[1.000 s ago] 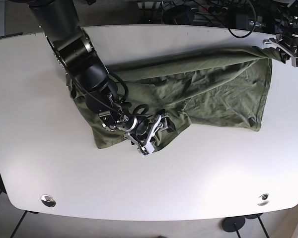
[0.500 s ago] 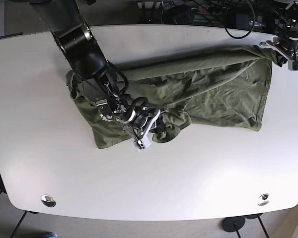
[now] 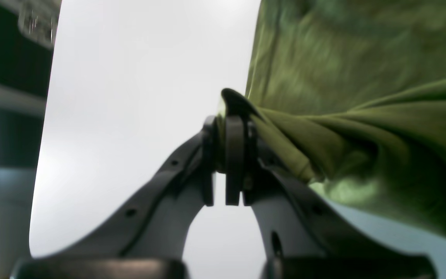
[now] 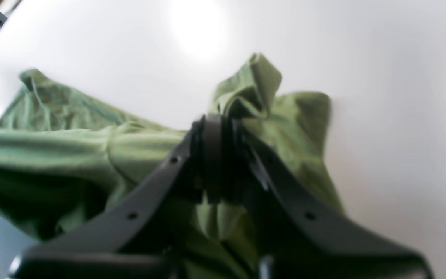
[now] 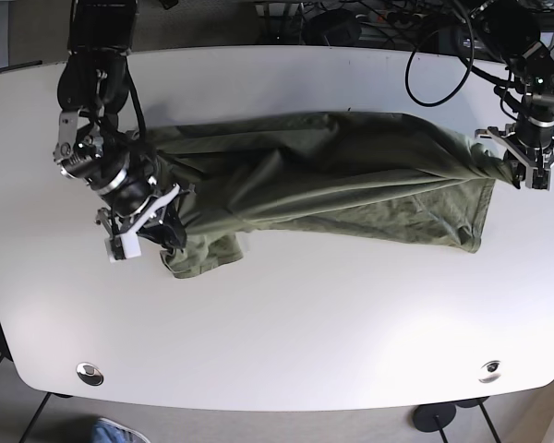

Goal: Fold the T-shirt properly
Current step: 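Lift and fling the olive shirt with both grippers, lay it down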

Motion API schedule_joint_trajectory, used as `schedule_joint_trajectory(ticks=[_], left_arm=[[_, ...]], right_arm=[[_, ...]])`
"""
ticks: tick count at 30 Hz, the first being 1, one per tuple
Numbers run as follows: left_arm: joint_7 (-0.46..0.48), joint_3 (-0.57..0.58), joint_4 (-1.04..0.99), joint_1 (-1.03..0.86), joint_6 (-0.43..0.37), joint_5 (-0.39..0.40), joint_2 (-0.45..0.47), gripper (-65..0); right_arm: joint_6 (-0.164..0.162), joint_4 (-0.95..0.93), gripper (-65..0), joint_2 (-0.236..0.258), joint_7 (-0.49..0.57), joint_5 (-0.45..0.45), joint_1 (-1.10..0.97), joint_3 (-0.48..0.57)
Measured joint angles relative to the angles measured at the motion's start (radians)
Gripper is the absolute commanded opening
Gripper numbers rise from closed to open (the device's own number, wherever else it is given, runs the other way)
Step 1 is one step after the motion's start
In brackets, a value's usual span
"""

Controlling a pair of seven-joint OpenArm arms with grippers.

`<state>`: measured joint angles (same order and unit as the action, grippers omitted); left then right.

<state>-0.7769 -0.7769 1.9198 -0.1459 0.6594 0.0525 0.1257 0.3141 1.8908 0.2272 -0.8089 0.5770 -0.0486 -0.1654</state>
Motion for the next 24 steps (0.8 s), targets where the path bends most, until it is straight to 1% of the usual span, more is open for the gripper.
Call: schedule_joint_trajectory(ticks=[2,4,7,9,10,12,15,17,19,20,22,24], left_arm=[[-0.001,0.02,0.0,0.025,0.0,0.0,0.0,-65.0],[-0.002,0.058,0.0,0.049,0.0,-0.001,0.0,-65.0],[-0.005,0.154,-0.008,0.108,0.0,-0.006,0.001,-65.0],[-0.005,0.222,-0.057,0.183,-0.004,-0.008,0.003,-65.0],[-0.009,0.249,-0.093,0.234,-0.004,-0.008,0.002,-65.0],[-0.009,0.278,-0.147,0.311,-0.005,-0.01,0.004,-65.0],[-0.01,0.319,-0.246,0.45,-0.008,-0.011,0.006,-65.0],[-0.013,0.345,-0.307,0.557,-0.056,-0.014,0.008,-65.0],[-0.016,0.396,-0.352,0.663,-0.064,-0.015,0.023,-65.0],[-0.016,0.42,-0.366,0.707,-0.064,-0.009,0.036,-65.0],[-0.025,0.454,-0.4,0.805,-0.064,-0.008,0.06,-65.0],[-0.072,0.465,-0.439,0.917,-0.064,-0.008,0.08,-65.0]], right_arm=[[0.004,0.042,-63.3,0.027,-0.007,0.007,-0.096,-0.068],[0.003,0.046,-63.3,0.045,-0.015,0.006,-0.151,-0.112],[0.002,0.042,-63.3,0.06,-0.021,0.003,-0.147,-0.132],[0.0,0.005,-63.3,0.07,-0.021,0.003,-0.074,-0.127],[0.0,-0.034,-63.3,0.069,-0.045,0.002,-0.001,-0.127],[0.0,-0.108,-63.3,0.069,-0.096,-0.001,0.112,-0.127],[-0.001,-0.25,-63.3,0.071,-0.116,-0.001,0.307,-0.127],[-0.001,-0.351,-63.3,0.074,-0.116,-0.001,0.439,-0.127],[-0.001,-0.426,-63.3,0.075,-0.119,-0.005,0.56,-0.125],[-0.001,-0.451,-63.3,0.085,-0.118,-0.004,0.608,-0.099],[-0.001,-0.505,-63.3,0.128,-0.115,-0.004,0.707,0.005],[0.0,-0.55,-63.3,0.139,-0.088,-0.004,0.803,0.06]])
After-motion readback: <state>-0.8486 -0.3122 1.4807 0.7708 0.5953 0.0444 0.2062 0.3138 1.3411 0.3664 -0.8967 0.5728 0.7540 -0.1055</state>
